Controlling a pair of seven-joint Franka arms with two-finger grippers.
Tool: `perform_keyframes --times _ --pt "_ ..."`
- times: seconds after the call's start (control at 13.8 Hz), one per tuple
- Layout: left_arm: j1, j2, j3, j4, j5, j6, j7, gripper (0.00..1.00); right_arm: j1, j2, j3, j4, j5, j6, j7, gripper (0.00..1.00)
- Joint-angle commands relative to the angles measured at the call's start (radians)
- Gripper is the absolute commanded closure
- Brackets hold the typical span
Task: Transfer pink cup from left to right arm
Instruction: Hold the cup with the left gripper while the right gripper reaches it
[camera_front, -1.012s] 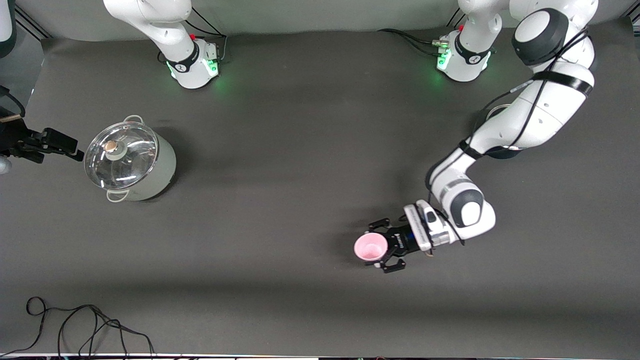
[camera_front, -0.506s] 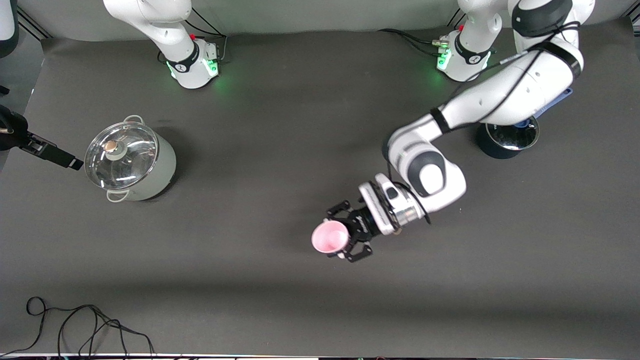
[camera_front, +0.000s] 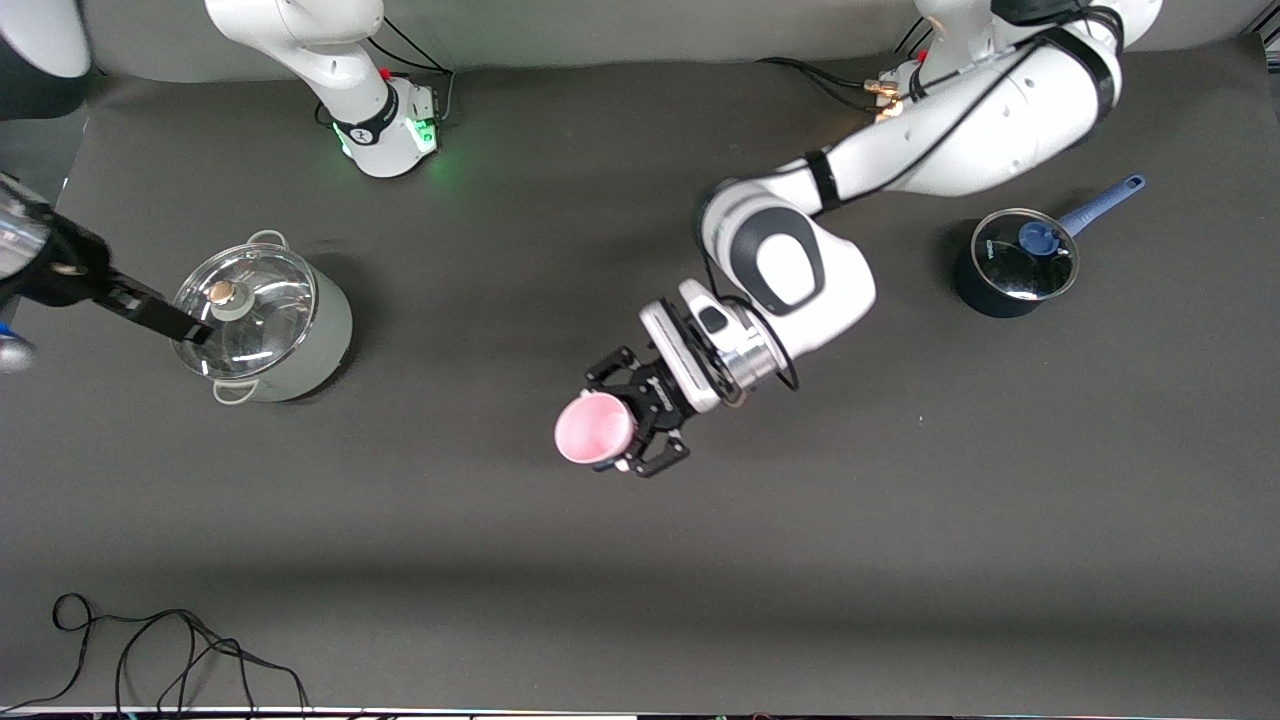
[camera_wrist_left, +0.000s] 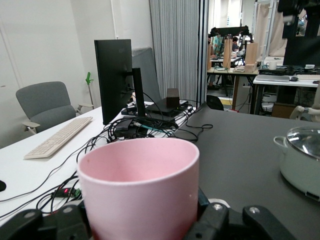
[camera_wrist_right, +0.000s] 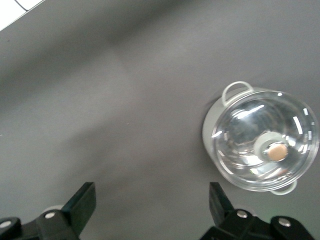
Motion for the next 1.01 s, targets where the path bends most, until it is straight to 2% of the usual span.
perform_keyframes --times 0.0,0.43,0.65,0.94 --pt "-0.131 -0.019 0.021 0.126 -0.009 0.104 -0.033 1.00 0.056 0.078 -0.005 0.119 0.009 -0.012 0.102 0.00" --pt "-0.231 -0.028 0.029 0.197 -0.008 0.187 -0.044 1.00 0.174 0.123 -0.005 0.282 0.017 -0.049 0.309 0.00" --pt "-0.237 -0.028 0.029 0.203 -0.009 0.187 -0.044 1.00 0.196 0.163 -0.003 0.384 0.101 -0.064 0.424 0.00" --pt "-0.237 -0.028 0.027 0.203 -0.009 0.189 -0.044 1.00 0.303 0.199 -0.003 0.437 0.112 -0.064 0.524 0.00"
